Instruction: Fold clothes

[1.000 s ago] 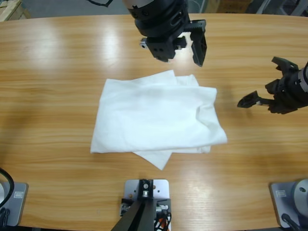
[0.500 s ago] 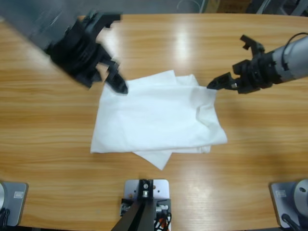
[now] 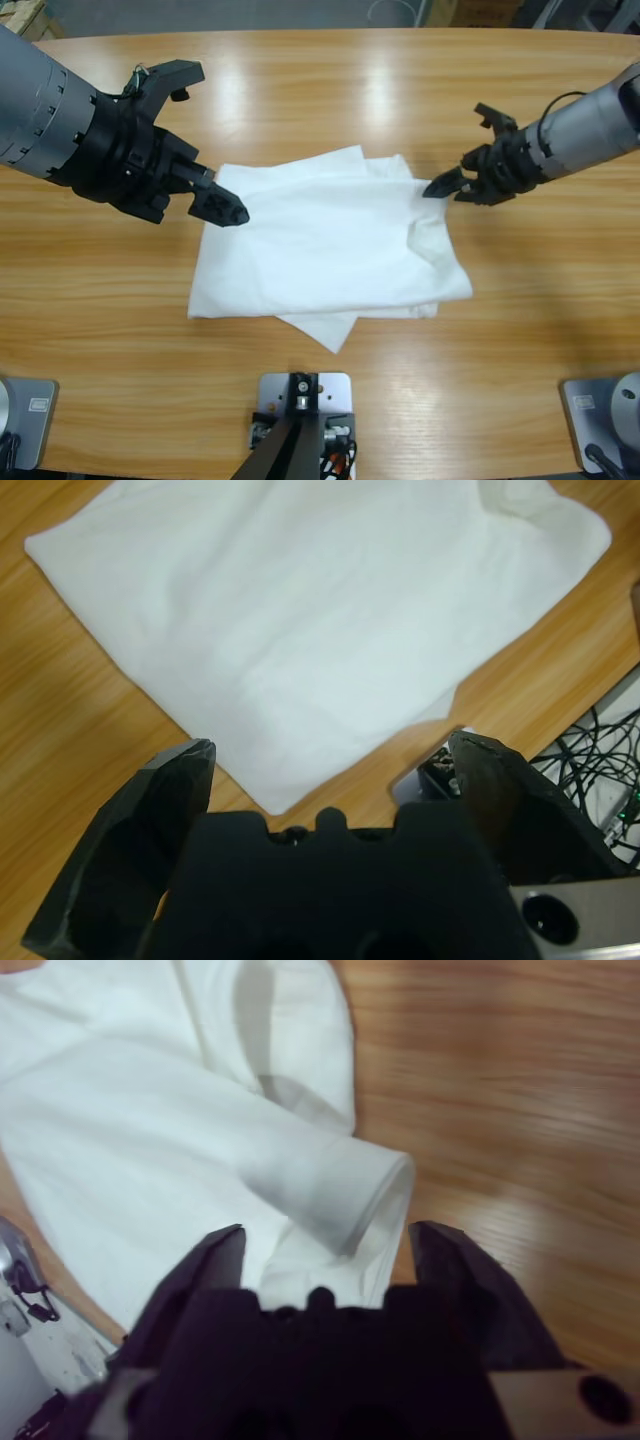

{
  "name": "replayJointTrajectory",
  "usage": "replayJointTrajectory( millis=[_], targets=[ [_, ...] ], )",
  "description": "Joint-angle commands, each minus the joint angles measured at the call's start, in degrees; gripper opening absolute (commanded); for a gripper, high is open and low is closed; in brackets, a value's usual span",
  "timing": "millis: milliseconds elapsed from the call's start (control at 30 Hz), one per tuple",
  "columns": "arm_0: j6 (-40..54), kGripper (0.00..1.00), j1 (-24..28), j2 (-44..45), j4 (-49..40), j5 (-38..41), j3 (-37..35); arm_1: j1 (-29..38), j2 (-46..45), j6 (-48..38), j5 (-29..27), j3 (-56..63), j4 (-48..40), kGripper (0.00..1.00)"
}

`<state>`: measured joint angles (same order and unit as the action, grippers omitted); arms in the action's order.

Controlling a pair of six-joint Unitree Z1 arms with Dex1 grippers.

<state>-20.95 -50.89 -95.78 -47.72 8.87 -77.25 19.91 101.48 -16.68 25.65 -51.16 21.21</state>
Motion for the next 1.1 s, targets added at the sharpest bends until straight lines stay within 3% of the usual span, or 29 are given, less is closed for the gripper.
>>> replayJointTrajectory(
  millis=[33,67,100,400,800,933,1100],
  targets=[
    [-0.76,0.918,0.46,-0.20,0.96,0.78,1.94,-1.19,4.49,0.33,2.46,0.71,-4.48,0.190],
    [-0.76,0.918,0.46,-0.18,0.96,0.80,2.05,-1.19,4.21,1.11,2.98,0.74,-5.17,0.021],
    [-0.76,0.918,0.46,-0.20,0.96,0.80,2.17,-1.19,3.68,1.72,3.16,0.92,-6.06,0.000],
    [-1.36,0.922,0.44,0.06,2.97,1.33,5.85,-0.68,0.80,4.71,8.20,0.53,-9.24,0.000],
    [-2.41,0.922,0.44,-0.47,4.22,1.33,7.66,1.99,-10.52,5.48,7.96,-1.97,-10.40,0.000],
    [-2.89,0.922,0.44,-0.47,4.22,1.33,8.27,2.38,-9.73,5.34,8.35,-5.27,-10.02,0.000],
    [-3.82,0.922,0.08,-0.41,4.22,1.33,8.66,1.20,-3.79,5.87,4.14,-3.86,-9.53,0.000]
  ],
)
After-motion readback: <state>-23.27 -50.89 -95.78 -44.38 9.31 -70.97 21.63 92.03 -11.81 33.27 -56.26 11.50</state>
